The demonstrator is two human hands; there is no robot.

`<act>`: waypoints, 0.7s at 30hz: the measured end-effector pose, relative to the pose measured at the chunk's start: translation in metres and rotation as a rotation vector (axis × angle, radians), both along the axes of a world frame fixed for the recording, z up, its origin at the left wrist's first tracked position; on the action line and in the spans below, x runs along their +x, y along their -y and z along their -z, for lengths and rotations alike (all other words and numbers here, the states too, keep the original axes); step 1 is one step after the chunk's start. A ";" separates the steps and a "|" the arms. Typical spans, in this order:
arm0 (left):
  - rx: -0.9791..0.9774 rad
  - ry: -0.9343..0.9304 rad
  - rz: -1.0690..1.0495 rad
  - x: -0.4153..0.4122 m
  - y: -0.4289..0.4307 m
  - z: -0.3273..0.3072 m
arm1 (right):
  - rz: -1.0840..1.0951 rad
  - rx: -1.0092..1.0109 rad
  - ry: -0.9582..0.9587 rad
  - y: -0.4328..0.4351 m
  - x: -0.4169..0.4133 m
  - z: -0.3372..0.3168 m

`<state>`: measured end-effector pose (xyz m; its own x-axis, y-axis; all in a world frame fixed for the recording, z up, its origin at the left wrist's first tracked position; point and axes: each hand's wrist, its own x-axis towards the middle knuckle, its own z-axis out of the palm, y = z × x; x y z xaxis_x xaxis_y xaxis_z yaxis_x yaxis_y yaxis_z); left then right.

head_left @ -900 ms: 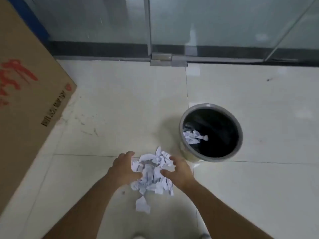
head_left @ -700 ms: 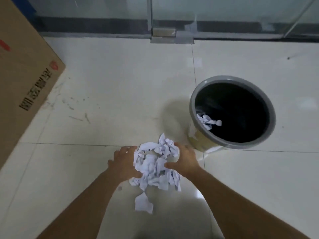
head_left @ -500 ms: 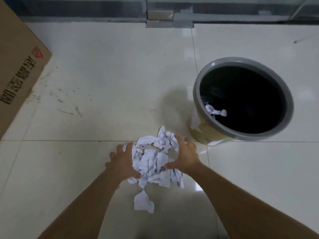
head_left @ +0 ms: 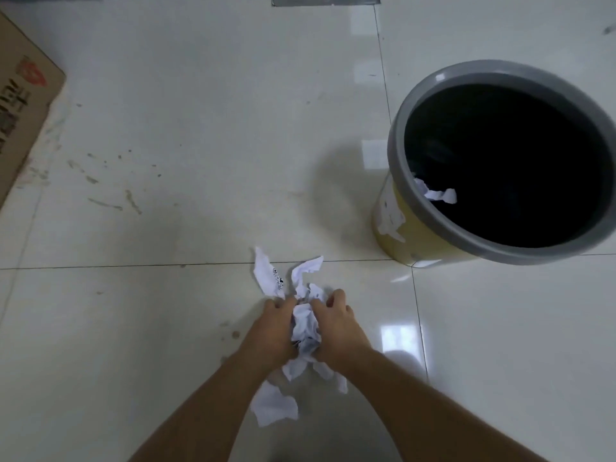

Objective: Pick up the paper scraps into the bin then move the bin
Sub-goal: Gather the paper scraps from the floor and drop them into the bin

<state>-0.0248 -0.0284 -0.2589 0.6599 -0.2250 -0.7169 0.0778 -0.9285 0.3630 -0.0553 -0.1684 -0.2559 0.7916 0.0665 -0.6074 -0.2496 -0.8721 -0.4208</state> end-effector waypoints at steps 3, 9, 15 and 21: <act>-0.047 0.074 -0.025 -0.001 -0.004 -0.004 | 0.043 0.086 -0.008 0.005 0.003 -0.002; -0.119 0.166 -0.047 0.014 -0.002 -0.030 | -0.083 0.062 0.134 0.005 0.021 -0.022; -0.123 0.642 0.139 0.069 -0.011 -0.106 | 0.033 0.200 0.278 0.008 0.067 -0.108; -0.087 0.689 0.131 0.144 0.008 -0.234 | -0.053 0.132 0.528 0.028 0.142 -0.233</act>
